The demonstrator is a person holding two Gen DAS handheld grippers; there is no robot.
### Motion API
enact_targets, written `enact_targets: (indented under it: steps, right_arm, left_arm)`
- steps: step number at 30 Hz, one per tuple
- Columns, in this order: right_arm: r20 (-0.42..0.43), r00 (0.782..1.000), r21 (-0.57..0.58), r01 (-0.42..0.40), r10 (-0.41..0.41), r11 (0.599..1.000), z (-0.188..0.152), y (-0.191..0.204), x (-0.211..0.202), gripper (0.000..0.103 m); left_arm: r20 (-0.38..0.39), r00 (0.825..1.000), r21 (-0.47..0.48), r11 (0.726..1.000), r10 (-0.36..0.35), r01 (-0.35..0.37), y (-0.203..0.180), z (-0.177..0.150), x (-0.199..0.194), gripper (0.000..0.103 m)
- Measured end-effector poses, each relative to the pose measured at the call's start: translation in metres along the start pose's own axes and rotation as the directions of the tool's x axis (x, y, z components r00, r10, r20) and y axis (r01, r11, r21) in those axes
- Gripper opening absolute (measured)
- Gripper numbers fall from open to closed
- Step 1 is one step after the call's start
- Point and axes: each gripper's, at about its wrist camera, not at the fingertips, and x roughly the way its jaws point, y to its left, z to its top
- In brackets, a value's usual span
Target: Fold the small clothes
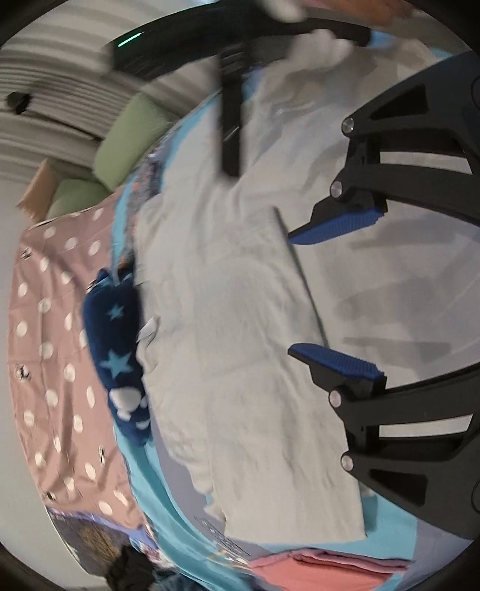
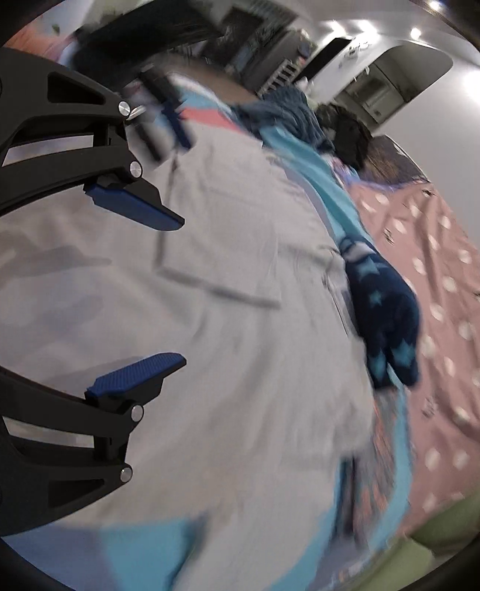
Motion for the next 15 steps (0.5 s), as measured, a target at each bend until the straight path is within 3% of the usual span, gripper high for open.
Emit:
enact_targets:
  steps: [4,8,9,11,12,13,15]
  right_arm:
    - [-0.047,0.999,0.052,0.025,-0.023,0.998,0.033,-0.008,0.043,0.069]
    - [-0.044,0.998,0.038,-0.044,0.045,0.998,0.054,-0.007,0.056,0.065]
    - [-0.056,0.996,0.019,-0.073,0.074,0.997,0.058,-0.004,0.059,0.06]
    - [-0.114,0.988,-0.025,-0.111,0.108,0.993,0.06,0.005,0.07,0.032]
    - [-0.128,0.989,-0.061,-0.084,0.076,0.995,0.059,0.01,0.074,0.023]
    - [-0.125,0.992,-0.088,-0.046,0.035,0.995,0.06,0.013,0.075,0.009]
    - [-0.083,0.997,-0.111,-0.022,0.013,0.994,0.066,0.017,0.063,0.004]
  left_arm:
    - [-0.006,0.999,0.127,0.991,0.037,-0.036,-0.028,0.004,0.028,0.057]
    - [-0.032,0.999,0.212,0.977,0.035,-0.028,-0.045,0.008,0.048,0.055]
    - [-0.043,0.999,0.22,0.975,0.031,-0.021,-0.046,0.01,0.052,0.042]
    - [-0.06,0.998,0.23,0.973,0.016,-0.002,-0.047,0.014,0.059,0.019]
    - [-0.058,0.998,0.23,0.973,0.015,-0.001,-0.047,0.017,0.061,0.006]
    - [-0.057,0.998,0.223,0.975,0.015,-0.002,-0.046,0.019,0.061,0.005]
    - [-0.045,0.999,0.187,0.982,0.004,0.005,-0.042,0.025,0.057,0.002]
